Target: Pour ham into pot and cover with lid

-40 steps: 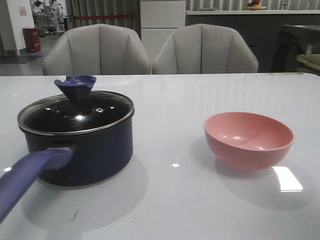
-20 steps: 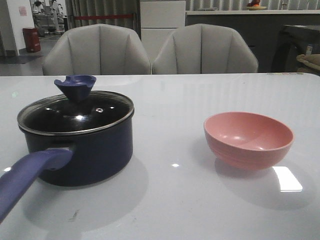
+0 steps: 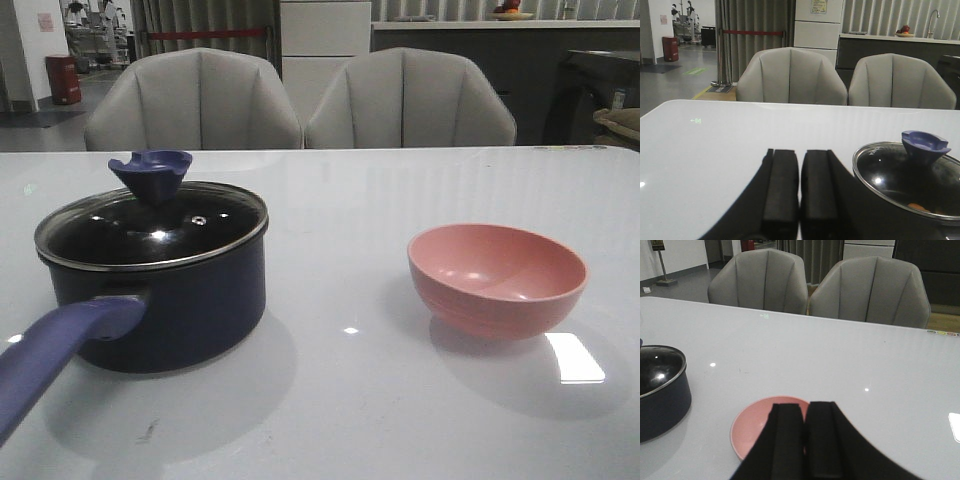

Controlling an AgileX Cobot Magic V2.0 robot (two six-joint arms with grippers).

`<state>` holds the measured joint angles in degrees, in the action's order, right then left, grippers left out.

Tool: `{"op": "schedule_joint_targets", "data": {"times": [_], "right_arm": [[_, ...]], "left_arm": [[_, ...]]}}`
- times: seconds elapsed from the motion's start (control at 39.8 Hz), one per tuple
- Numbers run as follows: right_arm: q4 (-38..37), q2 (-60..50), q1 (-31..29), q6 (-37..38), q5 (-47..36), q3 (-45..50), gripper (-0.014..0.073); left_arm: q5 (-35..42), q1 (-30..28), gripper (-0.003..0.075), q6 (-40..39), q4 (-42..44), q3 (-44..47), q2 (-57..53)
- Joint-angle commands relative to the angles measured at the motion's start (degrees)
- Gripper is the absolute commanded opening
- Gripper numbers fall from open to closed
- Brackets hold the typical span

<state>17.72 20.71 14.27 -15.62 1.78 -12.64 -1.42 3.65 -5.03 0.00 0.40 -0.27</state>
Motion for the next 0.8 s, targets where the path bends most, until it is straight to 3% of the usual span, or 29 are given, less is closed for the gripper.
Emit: {"op": "schedule_joint_targets", "data": {"times": [0.0,0.13,0.23,0.43,0.53,0.78], "right_arm": [[0.11,0.26,0.13,-0.44,-3.84,-1.55,0.0138],[-0.42,0.26,0.13,-0.44,-4.19,-0.96,0.0138],[-5.35,-1.36,-1.55,0.42,-4.39,1.13,0.0138],[-15.31,-9.36,-9.37,13.96,-4.45,5.76,0.0138],[-19.11,-13.5,-11.39,16.09,-4.5,9.22,0.0138],[-19.66,-22.54,-11.55,16.49,-1.22,14.71,0.0138]], "left_arm": [[5.05,-0.19,0.0121,-0.61,0.0,1.8,-1.36],[5.05,-0.19,0.0121,-0.61,0.0,1.8,-1.36],[5.05,-0.19,0.0121,-0.61,0.0,1.8,-1.36],[5.05,-0.19,0.0121,-0.61,0.0,1.8,-1.36],[5.05,-0.19,0.0121,-0.61,0.0,1.8,-1.36],[5.05,-0.19,0.0121,-0.61,0.0,1.8,-1.36]]}}
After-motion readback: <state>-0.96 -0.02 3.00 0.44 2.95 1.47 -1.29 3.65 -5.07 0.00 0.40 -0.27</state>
